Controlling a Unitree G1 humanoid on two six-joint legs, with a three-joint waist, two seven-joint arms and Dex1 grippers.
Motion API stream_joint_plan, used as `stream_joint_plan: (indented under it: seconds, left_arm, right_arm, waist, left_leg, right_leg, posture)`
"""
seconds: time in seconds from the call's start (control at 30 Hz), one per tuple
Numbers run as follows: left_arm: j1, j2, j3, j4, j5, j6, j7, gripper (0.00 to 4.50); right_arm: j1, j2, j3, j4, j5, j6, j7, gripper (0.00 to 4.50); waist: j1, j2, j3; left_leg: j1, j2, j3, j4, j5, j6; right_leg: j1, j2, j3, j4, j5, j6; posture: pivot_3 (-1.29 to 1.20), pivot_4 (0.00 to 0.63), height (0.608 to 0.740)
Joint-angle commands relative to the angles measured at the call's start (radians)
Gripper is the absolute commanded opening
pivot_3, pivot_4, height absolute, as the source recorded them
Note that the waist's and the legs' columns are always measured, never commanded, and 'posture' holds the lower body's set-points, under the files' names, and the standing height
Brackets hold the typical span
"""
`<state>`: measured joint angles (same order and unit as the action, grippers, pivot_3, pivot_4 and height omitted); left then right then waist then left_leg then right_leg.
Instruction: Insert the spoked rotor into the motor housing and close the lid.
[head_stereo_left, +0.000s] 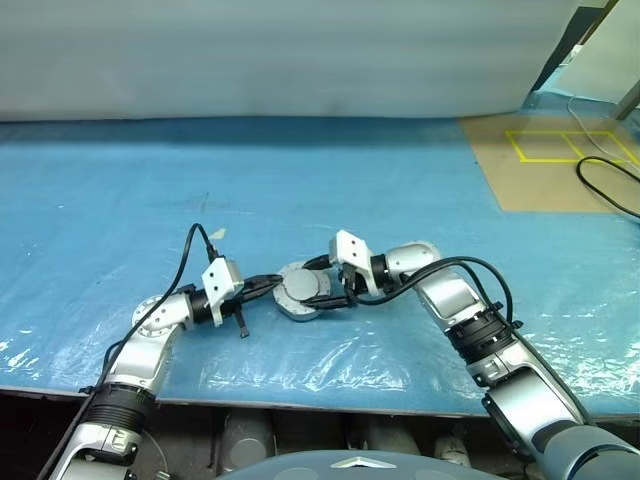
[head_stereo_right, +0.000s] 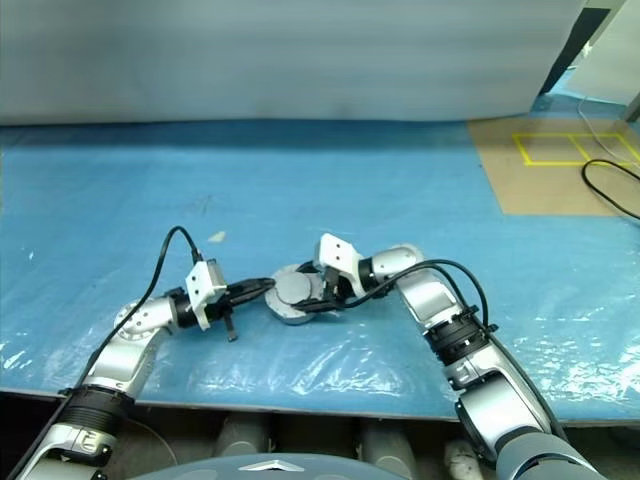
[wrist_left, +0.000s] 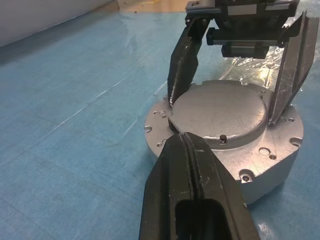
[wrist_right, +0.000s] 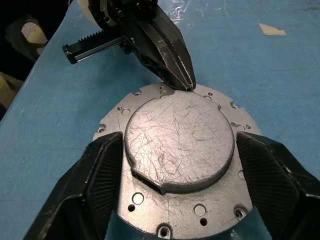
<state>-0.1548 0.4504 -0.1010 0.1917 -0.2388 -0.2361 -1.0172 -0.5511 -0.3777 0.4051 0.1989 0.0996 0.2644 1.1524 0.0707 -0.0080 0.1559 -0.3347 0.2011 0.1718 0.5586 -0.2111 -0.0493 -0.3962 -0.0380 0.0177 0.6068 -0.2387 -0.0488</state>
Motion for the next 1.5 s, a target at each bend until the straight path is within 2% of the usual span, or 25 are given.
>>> stream_joint_plan:
  seconds: [0.03,0.17,0.3,0.5,0.67,0.77,0.97,1.27,1.5]
  left_arm:
    - [0.008,0.002,-0.039,-0.002,0.02,0.01,-0.024,0.0]
    - [0.006,0.004,-0.037,0.002,0.026,0.006,-0.025,0.0]
    - [0.004,0.001,-0.038,-0.004,0.027,0.01,-0.022,0.0]
    - [0.006,0.004,-0.035,-0.016,0.022,0.014,-0.018,0.0]
    - [0.011,0.006,-0.031,-0.034,0.017,0.026,-0.014,0.0]
    - [0.012,0.008,-0.029,-0.037,0.016,0.029,-0.014,0.0]
    - [-0.003,0.007,-0.027,-0.028,0.014,0.036,-0.016,0.0]
    - [-0.013,0.0,-0.022,0.02,0.02,0.004,-0.018,0.0]
    - [-0.013,-0.001,-0.022,0.074,0.024,-0.045,-0.025,0.0]
  right_arm:
    - [0.021,-0.012,0.012,0.016,-0.015,0.04,-0.002,4.49]
    - [-0.002,-0.023,-0.041,-0.027,0.02,-0.023,0.012,4.49]
    - [-0.031,-0.038,-0.131,-0.109,0.121,0.042,0.027,4.49]
    - [-0.016,-0.098,-0.314,-0.238,0.382,0.467,-0.01,4.49]
    - [0.075,-0.143,-0.376,-0.225,0.51,0.809,-0.082,4.49]
    - [0.124,-0.149,-0.358,-0.228,0.534,0.919,-0.119,4.49]
    - [0.13,-0.099,-0.349,-0.182,0.528,0.96,-0.186,4.49]
    - [0.077,0.04,-0.353,-0.138,0.557,0.968,-0.254,4.49]
    - [0.079,0.07,-0.381,-0.135,0.572,0.966,-0.279,4.49]
  waist:
    - [0.0,0.0,0.0]
    - [0.001,0.0,0.0]
    - [0.001,-0.001,0.001]
    - [0.003,-0.001,0.001]
    - [0.007,-0.001,0.001]
    - [0.006,-0.001,0.001]
    - [0.006,-0.001,0.001]
    - [0.008,-0.001,0.001]
    - [0.008,-0.001,0.001]
  left_leg:
    - [0.0,-0.001,0.0,0.0,0.0,0.0]
    - [-0.004,-0.002,0.0,-0.002,0.0,-0.001]
    - [-0.013,-0.002,0.0,-0.002,0.002,-0.001]
    - [-0.014,-0.002,0.0,-0.002,0.002,0.0]
    - [-0.014,-0.002,-0.001,-0.002,0.002,0.0]
    - [-0.014,-0.002,-0.001,-0.002,0.002,0.0]
    - [-0.013,-0.002,0.0,-0.001,0.002,0.0]
    - [-0.014,-0.002,0.0,-0.001,0.002,-0.001]
    - [-0.013,-0.001,0.0,-0.001,0.002,-0.001]
  right_leg:
    - [0.0,-0.001,0.0,0.0,0.001,-0.001]
    - [-0.004,-0.002,0.0,-0.001,0.001,-0.001]
    - [-0.012,-0.001,-0.001,0.0,0.001,-0.001]
    - [-0.012,0.0,-0.002,0.0,0.002,0.001]
    - [-0.011,0.0,-0.002,-0.001,0.001,-0.001]
    - [-0.011,0.0,-0.002,-0.001,0.001,-0.001]
    - [-0.011,0.0,-0.002,-0.001,0.001,-0.001]
    - [-0.012,-0.001,-0.002,0.0,0.001,-0.001]
    - [-0.011,-0.001,-0.003,0.0,0.001,-0.001]
  posture:
    - [0.0,0.15,0.74]
    - [0.0,0.15,0.74]
    - [0.0,0.15,0.74]
    - [0.0,0.15,0.74]
    - [0.0,0.15,0.74]
    - [0.0,0.15,0.74]
    - [0.0,0.15,0.74]
    - [0.0,0.15,0.74]
    - [0.0,0.15,0.74]
